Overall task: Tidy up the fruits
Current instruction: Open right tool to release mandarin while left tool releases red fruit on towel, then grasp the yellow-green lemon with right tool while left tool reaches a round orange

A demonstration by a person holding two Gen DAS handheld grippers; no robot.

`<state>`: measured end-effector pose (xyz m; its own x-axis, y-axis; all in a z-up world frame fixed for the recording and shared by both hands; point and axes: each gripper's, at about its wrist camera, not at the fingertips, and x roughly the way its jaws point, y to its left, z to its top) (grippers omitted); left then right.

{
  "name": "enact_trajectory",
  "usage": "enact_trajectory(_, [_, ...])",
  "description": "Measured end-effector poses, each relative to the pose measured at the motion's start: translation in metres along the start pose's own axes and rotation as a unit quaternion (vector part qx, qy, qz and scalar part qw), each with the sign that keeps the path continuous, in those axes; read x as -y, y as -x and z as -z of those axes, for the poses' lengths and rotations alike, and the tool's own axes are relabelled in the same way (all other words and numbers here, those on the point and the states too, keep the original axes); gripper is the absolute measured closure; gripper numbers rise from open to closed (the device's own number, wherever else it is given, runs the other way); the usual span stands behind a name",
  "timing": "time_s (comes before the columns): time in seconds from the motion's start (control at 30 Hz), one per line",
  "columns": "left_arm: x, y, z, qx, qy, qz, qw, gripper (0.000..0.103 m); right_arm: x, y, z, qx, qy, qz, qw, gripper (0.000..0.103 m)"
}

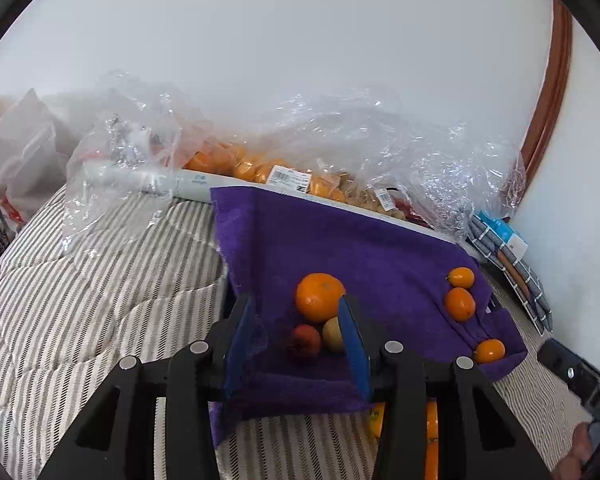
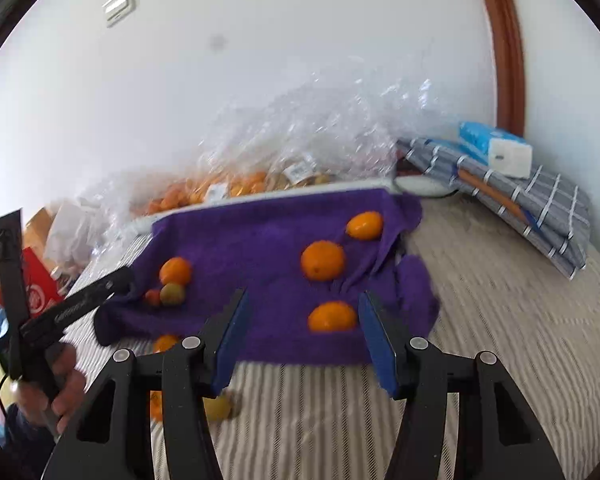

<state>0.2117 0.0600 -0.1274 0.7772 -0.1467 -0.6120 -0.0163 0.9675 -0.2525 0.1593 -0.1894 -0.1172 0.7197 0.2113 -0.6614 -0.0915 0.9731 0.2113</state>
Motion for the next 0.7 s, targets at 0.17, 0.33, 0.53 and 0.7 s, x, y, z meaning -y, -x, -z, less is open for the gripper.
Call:
enact_trajectory(0.17, [-0.01,0.008,0.002,0.006,0.013,-0.019,0.9997,0.062,-0.025,0.003,0.024,-0.029,0.018,-0.014,0.999,0.047])
enact_trajectory(0.33, [-0.028,0.019,0.01,-0.006,0.043,-0.019,0.9989,0.062,-0.045,-0.005,0.044,-0.062,0.052,-0.014,0.997,0.056])
enact_trajectory(0.53, [-0.032,0.027,0.018,-0.019,0.044,-0.011,0.9988,0.056,-0.051,-0.011,0.061,-0.097,0.072,-0.02,0.993,0.06])
enact_trajectory(0.7, [-0.019,0.028,0.019,-0.016,0.012,-0.019,0.9996,0.056,-0.056,-0.018,0.068,-0.117,0.082,-0.011,0.99,0.06])
